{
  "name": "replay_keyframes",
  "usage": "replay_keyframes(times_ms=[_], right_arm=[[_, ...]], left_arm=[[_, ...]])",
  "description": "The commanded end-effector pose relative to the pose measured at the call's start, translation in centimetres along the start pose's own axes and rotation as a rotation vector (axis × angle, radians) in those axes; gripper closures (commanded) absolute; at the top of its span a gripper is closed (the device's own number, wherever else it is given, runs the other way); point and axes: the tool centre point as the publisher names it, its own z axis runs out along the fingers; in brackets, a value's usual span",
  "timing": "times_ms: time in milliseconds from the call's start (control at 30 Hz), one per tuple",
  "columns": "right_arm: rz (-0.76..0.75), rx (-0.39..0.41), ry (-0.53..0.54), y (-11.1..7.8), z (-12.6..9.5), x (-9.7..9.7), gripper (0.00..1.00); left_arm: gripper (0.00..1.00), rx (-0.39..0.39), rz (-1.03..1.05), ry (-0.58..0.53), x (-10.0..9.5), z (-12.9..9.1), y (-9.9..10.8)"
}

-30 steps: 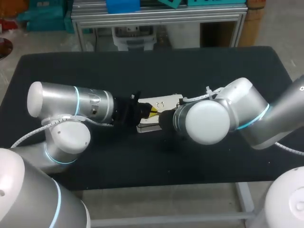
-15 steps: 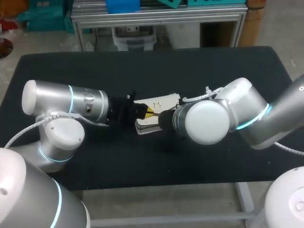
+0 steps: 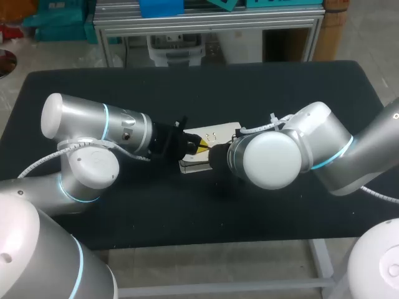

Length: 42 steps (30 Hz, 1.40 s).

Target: Pick up the bag, open it, inspect its contents, close it, and place it on the opposite side

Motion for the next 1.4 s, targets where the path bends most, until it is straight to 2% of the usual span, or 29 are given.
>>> replay_keyframes(times_ms=[33, 200, 300, 600, 767, 1200, 1400], right_arm=[[0.0, -0.011, -0.305, -0.2, 0.4, 0.6, 1.0], [0.0, -0.011, -0.305, -0.2, 0.4, 0.6, 1.0], [0.0, -0.011, -0.305, -0.2, 0.4, 0.6, 1.0], [0.0, -0.011, -0.305, -0.2, 0.4, 0.6, 1.0], [0.0, -0.011, -0.305, -0.2, 0.4, 0.6, 1.0], [0.0, -0.011, -0.305, -0.2, 0.4, 0.6, 1.0], [0.0, -0.011, -0.305, -0.2, 0.4, 0.6, 1.0]], left_arm=[[1.0, -0.024, -0.016, -0.006, 0.5, -0.3, 0.9], [1.0, -0.053, -0.038, -0.002, 1.0, -1.4, 1.8], [1.0, -0.045, -0.04, 0.014, 1.2, -1.5, 1.8], [1.0, 0.029, 0.009, 0.059, 1.5, 0.3, -0.3], [1.0, 0.035, 0.029, 0.08, 1.7, 1.0, -0.7], [1.0, 0.016, 0.021, 0.062, 2.5, -2.2, -0.1], [1.0, 0.008, 0.025, 0.039, 2.6, -1.7, -0.1]])
